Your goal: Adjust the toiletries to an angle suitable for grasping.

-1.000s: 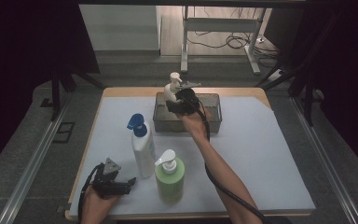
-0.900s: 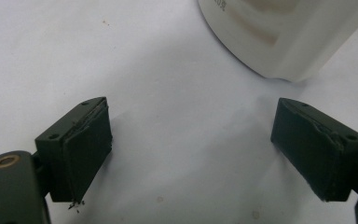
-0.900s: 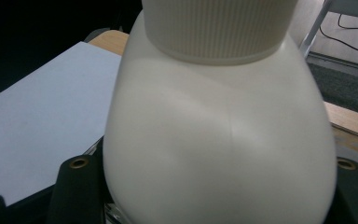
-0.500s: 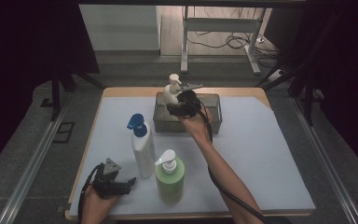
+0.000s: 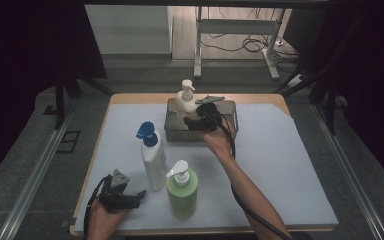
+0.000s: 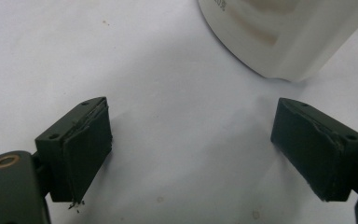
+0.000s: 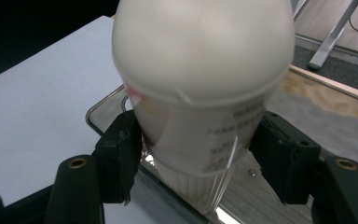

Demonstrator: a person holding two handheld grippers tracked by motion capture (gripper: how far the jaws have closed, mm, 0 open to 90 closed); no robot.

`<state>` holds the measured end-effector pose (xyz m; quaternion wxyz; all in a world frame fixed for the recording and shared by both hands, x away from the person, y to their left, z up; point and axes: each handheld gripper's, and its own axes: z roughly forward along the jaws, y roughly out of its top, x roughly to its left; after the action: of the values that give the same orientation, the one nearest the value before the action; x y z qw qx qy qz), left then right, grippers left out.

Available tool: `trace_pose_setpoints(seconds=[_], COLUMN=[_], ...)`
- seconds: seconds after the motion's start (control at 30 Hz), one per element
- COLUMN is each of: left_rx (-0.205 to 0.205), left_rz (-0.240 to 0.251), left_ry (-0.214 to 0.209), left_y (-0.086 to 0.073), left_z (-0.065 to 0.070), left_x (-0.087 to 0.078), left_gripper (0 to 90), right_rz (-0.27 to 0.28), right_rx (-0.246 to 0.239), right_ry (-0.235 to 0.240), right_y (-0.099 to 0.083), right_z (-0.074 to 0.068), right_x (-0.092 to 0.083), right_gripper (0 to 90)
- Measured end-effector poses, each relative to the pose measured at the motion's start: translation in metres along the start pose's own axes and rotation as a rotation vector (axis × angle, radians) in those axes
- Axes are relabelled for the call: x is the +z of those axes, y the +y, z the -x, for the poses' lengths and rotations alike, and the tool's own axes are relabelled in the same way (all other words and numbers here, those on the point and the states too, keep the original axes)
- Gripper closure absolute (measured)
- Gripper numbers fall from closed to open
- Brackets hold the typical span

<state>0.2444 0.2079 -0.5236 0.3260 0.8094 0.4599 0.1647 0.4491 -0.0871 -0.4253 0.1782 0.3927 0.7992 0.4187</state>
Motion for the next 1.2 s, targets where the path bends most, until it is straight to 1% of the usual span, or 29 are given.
trace_pose_setpoints(seconds=[0.07, 0.13, 0.23, 0.3, 0.37, 0.43, 0.47, 0.5, 0.63, 0.7, 0.73, 0.77, 0.83, 0.87, 0.9, 0.97, 1.0, 1.1, 1.13, 1.17, 1.2], left_rx=[-0.001, -0.002, -0.002, -0.001, -0.002, -0.001, -0.001, -0.002, -0.001, -0.001, -0.001, -0.001, -0.001, -0.001, -0.002, -0.002, -0.002, 0.000, -0.001, -0.001, -0.002], left_rz=[0.001, 0.001, 0.002, 0.001, 0.001, 0.001, 0.001, 0.001, 0.001, 0.001, 0.001, 0.001, 0.001, 0.001, 0.001, 0.001, 0.001, 0.000, 0.001, 0.001, 0.001], left_ry=[0.000, 0.000, 0.000, 0.000, 0.000, 0.000, 0.000, 0.000, 0.000, 0.000, 0.000, 0.000, 0.000, 0.000, 0.000, 0.000, 0.000, 0.000, 0.000, 0.000, 0.000], left_y=[0.000, 0.000, 0.000, 0.000, 0.000, 0.000, 0.000, 0.000, 0.000, 0.000, 0.000, 0.000, 0.000, 0.000, 0.000, 0.000, 0.000, 0.000, 0.000, 0.000, 0.000], left_z=[0.000, 0.000, 0.000, 0.000, 0.000, 0.000, 0.000, 0.000, 0.000, 0.000, 0.000, 0.000, 0.000, 0.000, 0.000, 0.000, 0.000, 0.000, 0.000, 0.000, 0.000], left_x=[0.000, 0.000, 0.000, 0.000, 0.000, 0.000, 0.000, 0.000, 0.000, 0.000, 0.000, 0.000, 0.000, 0.000, 0.000, 0.000, 0.000, 0.000, 0.000, 0.000, 0.000], left_gripper=[12.2, 12.2, 12.2, 12.2, 12.2, 12.2, 12.2, 12.2, 12.2, 12.2, 12.2, 12.2, 12.2, 12.2, 12.2, 12.2, 12.2, 12.2, 12.2, 12.2, 12.2], right_rz=[0.002, 0.004, -0.001, -0.004, -0.008, -0.015, -0.020, -0.020, -0.033, -0.034, -0.032, -0.032, -0.033, -0.038, -0.038, -0.038, -0.042, -0.054, -0.060, -0.060, -0.062], right_rx=[-0.003, -0.002, -0.008, -0.001, -0.004, 0.000, 0.005, 0.005, 0.023, 0.032, 0.039, 0.039, 0.036, 0.033, 0.033, 0.041, 0.048, 0.047, 0.042, 0.042, 0.045], right_ry=[-0.003, 0.004, 0.006, 0.019, 0.021, 0.019, 0.027, 0.027, 0.028, 0.023, 0.014, 0.014, -0.001, -0.017, -0.017, -0.025, -0.030, -0.053, -0.064, -0.064, -0.071], right_y=[-0.002, -0.005, -0.008, -0.010, -0.013, -0.015, -0.017, -0.017, -0.020, -0.021, -0.020, -0.020, -0.020, -0.020, -0.020, -0.019, -0.019, -0.019, -0.019, -0.019, -0.019], right_z=[0.000, 0.001, 0.002, 0.004, 0.006, 0.009, 0.011, 0.011, 0.019, 0.022, 0.025, 0.025, 0.028, 0.030, 0.030, 0.033, 0.034, 0.037, 0.037, 0.037, 0.038], right_x=[-0.002, -0.005, -0.009, -0.012, -0.014, -0.016, -0.017, -0.017, -0.020, -0.020, -0.021, -0.021, -0.021, -0.020, -0.020, -0.019, -0.017, -0.011, -0.006, -0.006, -0.002], right_gripper=[36.1, 37.1, 41.0, 44.0, 46.2, 48.9, 51.5, 51.5, 57.5, 60.2, 63.5, 63.5, 66.2, 69.0, 69.0, 73.4, 75.1, 81.0, 85.0, 85.0, 88.6])
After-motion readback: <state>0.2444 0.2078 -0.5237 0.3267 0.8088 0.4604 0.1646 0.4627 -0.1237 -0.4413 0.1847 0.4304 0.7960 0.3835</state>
